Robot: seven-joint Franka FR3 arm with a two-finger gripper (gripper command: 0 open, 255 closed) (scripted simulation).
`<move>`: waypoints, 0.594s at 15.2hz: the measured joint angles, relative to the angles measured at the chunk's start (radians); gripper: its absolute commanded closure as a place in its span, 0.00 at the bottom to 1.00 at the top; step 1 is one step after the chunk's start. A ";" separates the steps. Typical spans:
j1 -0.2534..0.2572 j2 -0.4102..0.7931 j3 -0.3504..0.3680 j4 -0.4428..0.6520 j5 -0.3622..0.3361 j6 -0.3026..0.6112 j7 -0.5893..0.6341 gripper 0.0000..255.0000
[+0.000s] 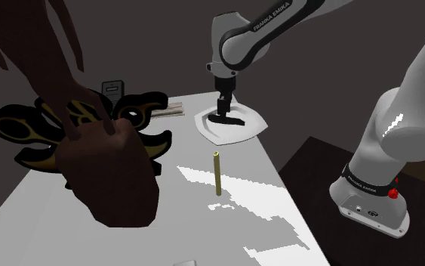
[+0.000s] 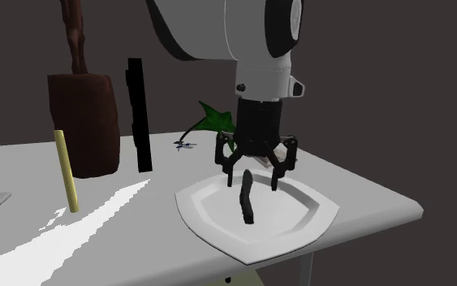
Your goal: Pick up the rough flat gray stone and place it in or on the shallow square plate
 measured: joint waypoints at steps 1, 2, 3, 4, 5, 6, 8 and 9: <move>0.000 0.001 0.000 0.000 0.000 0.000 0.000 0.00; 0.000 0.001 0.000 0.000 0.000 -0.001 0.000 0.00; 0.000 0.001 0.001 -0.004 0.000 0.003 0.002 0.00; 0.002 -0.006 0.002 0.004 0.000 -0.011 0.005 0.00; 0.002 -0.017 0.003 0.019 -0.001 -0.036 0.008 0.00; 0.001 -0.025 0.001 0.038 -0.002 -0.064 0.008 0.00; -0.002 -0.048 -0.002 0.060 -0.003 -0.109 0.005 0.00; -0.002 -0.051 -0.003 0.064 -0.004 -0.116 0.005 0.00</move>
